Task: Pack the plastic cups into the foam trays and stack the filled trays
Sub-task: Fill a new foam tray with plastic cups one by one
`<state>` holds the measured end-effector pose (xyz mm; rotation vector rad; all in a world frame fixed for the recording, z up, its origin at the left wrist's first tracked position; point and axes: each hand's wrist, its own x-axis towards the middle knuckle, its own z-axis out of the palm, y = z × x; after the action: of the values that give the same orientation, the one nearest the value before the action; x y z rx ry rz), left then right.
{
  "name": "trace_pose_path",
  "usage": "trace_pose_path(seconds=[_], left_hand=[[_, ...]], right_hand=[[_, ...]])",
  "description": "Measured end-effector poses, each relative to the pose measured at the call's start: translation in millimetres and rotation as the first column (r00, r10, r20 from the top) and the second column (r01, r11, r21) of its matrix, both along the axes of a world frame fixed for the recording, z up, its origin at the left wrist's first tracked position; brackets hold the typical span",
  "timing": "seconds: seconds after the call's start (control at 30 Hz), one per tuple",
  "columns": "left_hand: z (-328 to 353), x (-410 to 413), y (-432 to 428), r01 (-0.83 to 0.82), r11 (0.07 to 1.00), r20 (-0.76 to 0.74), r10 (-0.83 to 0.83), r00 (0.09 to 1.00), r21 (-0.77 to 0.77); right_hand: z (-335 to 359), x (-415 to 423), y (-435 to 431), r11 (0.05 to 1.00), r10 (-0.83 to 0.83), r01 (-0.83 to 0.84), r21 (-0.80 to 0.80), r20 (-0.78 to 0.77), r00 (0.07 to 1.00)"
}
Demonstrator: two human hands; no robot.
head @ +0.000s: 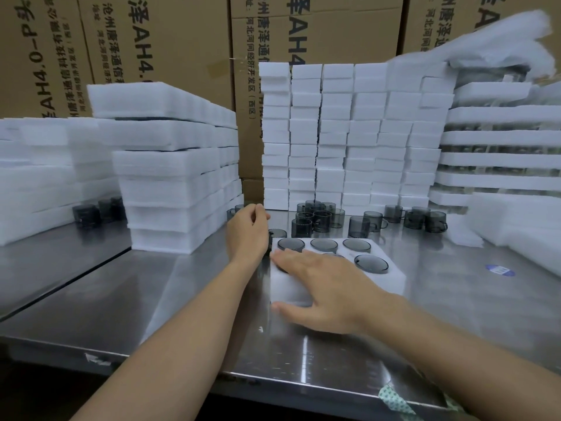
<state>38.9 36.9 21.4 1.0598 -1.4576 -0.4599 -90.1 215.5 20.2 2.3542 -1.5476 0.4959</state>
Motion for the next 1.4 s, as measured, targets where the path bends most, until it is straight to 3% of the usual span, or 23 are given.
trace_pose_path(seconds=[0.07, 0.17, 0.23, 0.3, 0.37, 0.43, 0.47, 0.53, 0.6, 0.7, 0.87, 0.97, 1.03, 1.1, 1.2, 1.3, 1.4], left_hand=[[3.5, -3.5, 4.4, 0.05, 0.998, -0.078, -0.048, 0.996, 0.024], [16.4, -8.3, 14.5, 0.292, 0.952, -0.385, -0.237, 0.892, 0.09], [23.9, -7.3, 21.8, 0.517, 0.844, -0.484, -0.397, 0.78, 0.141], [27.2, -7.2, 27.2, 0.672, 0.718, -0.476, -0.533, 0.7, 0.183], [27.2, -11.0, 31.9, 0.708, 0.672, -0.364, -0.618, 0.697, 0.217], [25.2, -15.2, 37.0, 0.665, 0.698, -0.118, -0.661, 0.741, 0.265], [22.8, -16.7, 37.7, 0.622, 0.724, 0.068, -0.666, 0.743, 0.296], [18.1, -17.1, 34.3, 0.54, 0.764, 0.428, -0.645, 0.633, 0.353], [18.6, -18.1, 30.5, 0.484, 0.784, 0.612, -0.612, 0.5, 0.388], [22.2, -24.5, 27.4, 0.39, 0.83, 0.766, -0.534, 0.357, 0.398], [32.9, -37.1, 32.1, 0.256, 0.869, 0.847, -0.48, 0.229, 0.424], [29.2, -50.9, 42.7, 0.243, 0.906, 0.902, -0.393, 0.18, 0.347], [23.1, -56.2, 49.1, 0.238, 0.92, 0.916, -0.358, 0.182, 0.312], [25.0, -54.8, 55.6, 0.238, 0.916, 0.9, -0.375, 0.222, 0.323], [33.0, -37.1, 67.7, 0.195, 0.917, 0.841, -0.398, 0.367, 0.349], [19.2, -4.8, 81.7, 0.09, 0.948, 0.776, -0.303, 0.553, 0.306], [-0.2, 28.7, 92.6, 0.112, 0.907, 0.599, -0.356, 0.717, 0.405]], right_hand=[[1.1, -2.0, 0.1, 1.0, 0.004, -0.004, -0.005, -0.008, 1.0], [9.8, -13.0, -2.5, 1.0, 0.009, -0.008, -0.006, 0.098, 0.995], [19.6, -31.9, -6.1, 0.996, -0.036, 0.052, -0.068, 0.223, 0.974], [28.7, -56.4, -9.2, 0.989, -0.065, 0.12, -0.091, 0.457, 0.887], [32.1, -81.1, -12.7, 0.983, -0.059, 0.165, -0.087, 0.695, 0.717], [31.4, -100.9, -15.1, 0.969, -0.109, 0.239, -0.055, 0.777, 0.62], [29.6, -108.1, -16.4, 0.962, -0.167, 0.273, -0.005, 0.779, 0.604], [23.8, -117.1, -20.3, 0.944, -0.311, 0.289, 0.157, 0.713, 0.628], [17.6, -118.3, -26.5, 0.916, -0.39, 0.228, 0.329, 0.605, 0.694], [16.1, -116.7, -31.7, 0.884, -0.404, 0.168, 0.435, 0.532, 0.744], [25.0, -114.7, -29.4, 0.928, -0.359, 0.264, 0.263, 0.436, 0.826], [26.1, -98.7, -33.4, 0.932, -0.308, 0.209, 0.295, 0.345, 0.887], [21.9, -90.9, -34.7, 0.921, -0.281, 0.196, 0.337, 0.225, 0.933], [20.9, -89.4, -33.0, 0.93, -0.273, 0.178, 0.321, 0.284, 0.919], [23.9, -103.1, -28.2, 0.942, -0.333, 0.239, 0.238, 0.547, 0.768], [20.5, -129.4, -25.8, 0.861, -0.5, 0.447, 0.241, 0.556, 0.664], [10.7, -142.1, -26.9, 0.834, -0.545, 0.42, 0.357, 0.647, 0.532]])
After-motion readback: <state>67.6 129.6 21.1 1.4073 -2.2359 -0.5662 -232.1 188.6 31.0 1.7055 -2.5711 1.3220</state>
